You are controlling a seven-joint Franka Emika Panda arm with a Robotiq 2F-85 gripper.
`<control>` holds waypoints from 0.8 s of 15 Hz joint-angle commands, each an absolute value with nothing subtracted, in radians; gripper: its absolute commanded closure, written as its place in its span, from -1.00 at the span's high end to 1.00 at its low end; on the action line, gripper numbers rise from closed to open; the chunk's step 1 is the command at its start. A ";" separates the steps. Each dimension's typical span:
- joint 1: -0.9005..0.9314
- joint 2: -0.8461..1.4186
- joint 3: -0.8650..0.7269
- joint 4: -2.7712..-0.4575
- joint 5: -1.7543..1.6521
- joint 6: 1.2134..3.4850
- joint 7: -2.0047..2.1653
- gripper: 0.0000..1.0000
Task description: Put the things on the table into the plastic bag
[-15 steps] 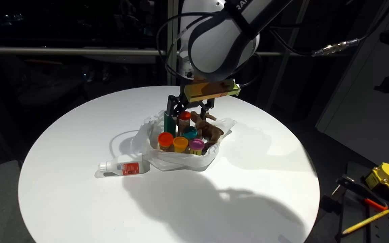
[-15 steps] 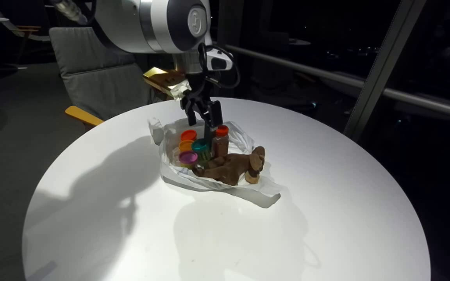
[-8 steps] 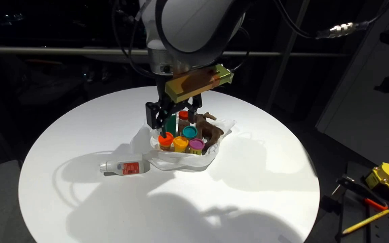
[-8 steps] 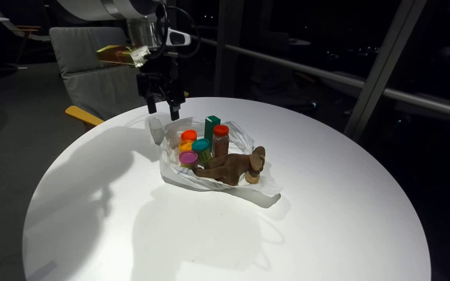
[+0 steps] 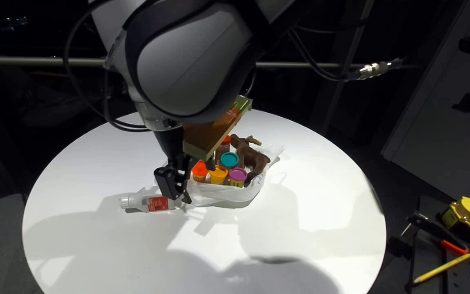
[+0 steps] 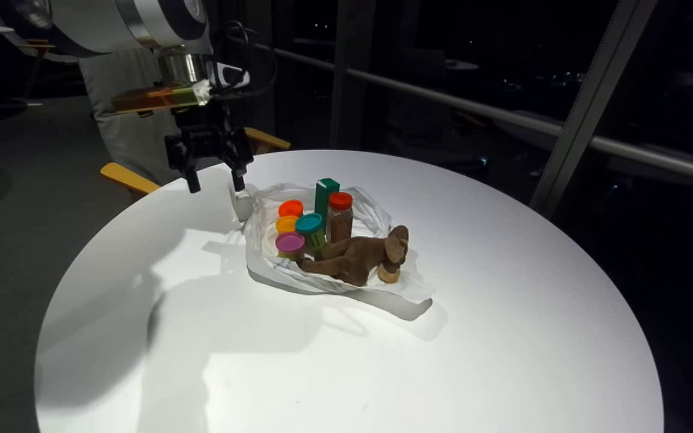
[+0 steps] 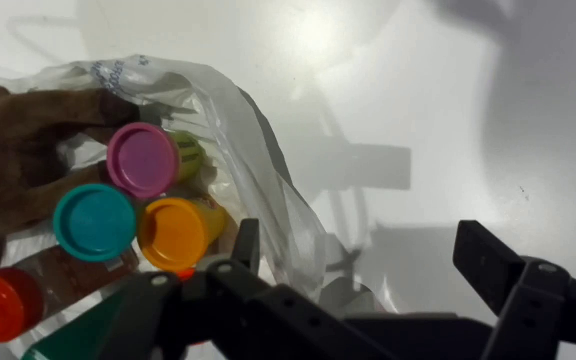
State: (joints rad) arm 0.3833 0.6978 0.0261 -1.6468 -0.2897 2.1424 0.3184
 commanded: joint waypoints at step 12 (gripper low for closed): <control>0.430 0.946 0.071 -1.314 -0.497 2.195 -0.183 1.00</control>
